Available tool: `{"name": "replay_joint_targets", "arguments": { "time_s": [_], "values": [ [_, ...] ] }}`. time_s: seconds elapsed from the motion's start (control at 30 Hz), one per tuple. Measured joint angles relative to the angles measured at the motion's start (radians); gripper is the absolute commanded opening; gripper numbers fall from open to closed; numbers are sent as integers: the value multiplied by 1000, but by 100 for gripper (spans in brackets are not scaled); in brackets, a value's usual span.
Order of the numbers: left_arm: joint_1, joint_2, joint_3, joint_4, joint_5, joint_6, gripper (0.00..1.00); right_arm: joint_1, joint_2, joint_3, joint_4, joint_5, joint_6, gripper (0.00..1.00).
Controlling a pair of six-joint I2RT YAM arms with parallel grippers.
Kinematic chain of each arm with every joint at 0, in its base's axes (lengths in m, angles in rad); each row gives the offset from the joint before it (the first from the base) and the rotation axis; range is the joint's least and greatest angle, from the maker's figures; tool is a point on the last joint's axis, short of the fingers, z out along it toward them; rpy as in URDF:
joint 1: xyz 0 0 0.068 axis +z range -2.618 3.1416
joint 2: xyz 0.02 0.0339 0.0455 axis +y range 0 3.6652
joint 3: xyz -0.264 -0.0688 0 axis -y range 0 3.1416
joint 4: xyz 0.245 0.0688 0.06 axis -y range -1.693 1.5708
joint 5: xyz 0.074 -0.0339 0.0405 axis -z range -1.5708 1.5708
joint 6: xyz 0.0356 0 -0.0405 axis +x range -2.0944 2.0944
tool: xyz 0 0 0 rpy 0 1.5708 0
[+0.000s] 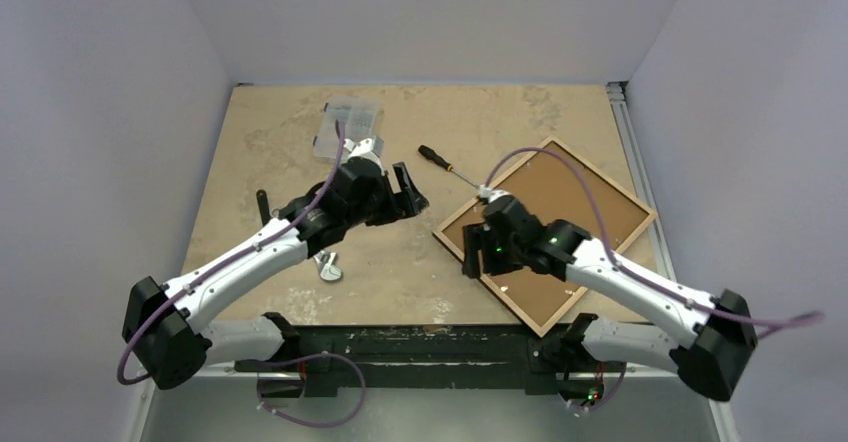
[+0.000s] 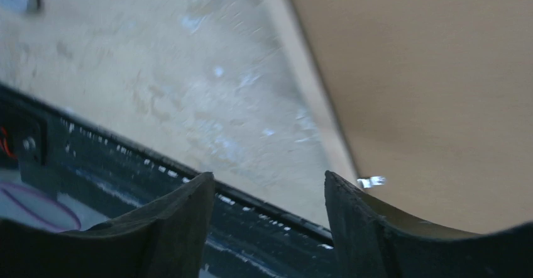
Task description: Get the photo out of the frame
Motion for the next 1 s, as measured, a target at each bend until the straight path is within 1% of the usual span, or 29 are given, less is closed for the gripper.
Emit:
{"name": "replay_joint_targets", "arguments": {
  "time_s": [0.03, 0.1, 0.17, 0.23, 0.3, 0.43, 0.5, 0.57, 0.6, 0.77, 0.9, 1.0],
  "values": [
    [40, 7, 8, -24, 7, 16, 78, 80, 46, 13, 14, 1, 16, 56],
    [110, 19, 7, -57, 27, 32, 78, 196, 137, 43, 36, 12, 52, 55],
    [167, 31, -5, -64, 61, 32, 77, 259, 203, 55, 63, 33, 84, 51],
    [196, 53, -16, -56, 112, 29, 77, 302, 255, 50, 91, 55, 126, 49],
    [217, 94, -16, -32, 163, 27, 77, 311, 274, 34, 108, 78, 162, 48],
    [224, 249, 6, 38, 279, 17, 78, 311, 262, -28, 117, 160, 262, 45],
    [224, 331, 16, 80, 341, 0, 81, 310, 239, -71, 98, 207, 325, 44],
    [224, 383, 17, 114, 386, -16, 81, 310, 201, -118, 58, 259, 399, 43],
    [224, 404, 17, 132, 407, -26, 81, 310, 195, -124, 51, 267, 410, 43],
    [224, 478, 47, 193, 477, -58, 81, 313, 84, -191, -29, 333, 593, 40],
    [224, 507, 86, 222, 498, -61, 81, 298, 3, -217, -167, 426, 732, 40],
    [222, 525, 121, 232, 511, -61, 85, 273, -50, -222, -264, 484, 810, 41]
  ]
}}
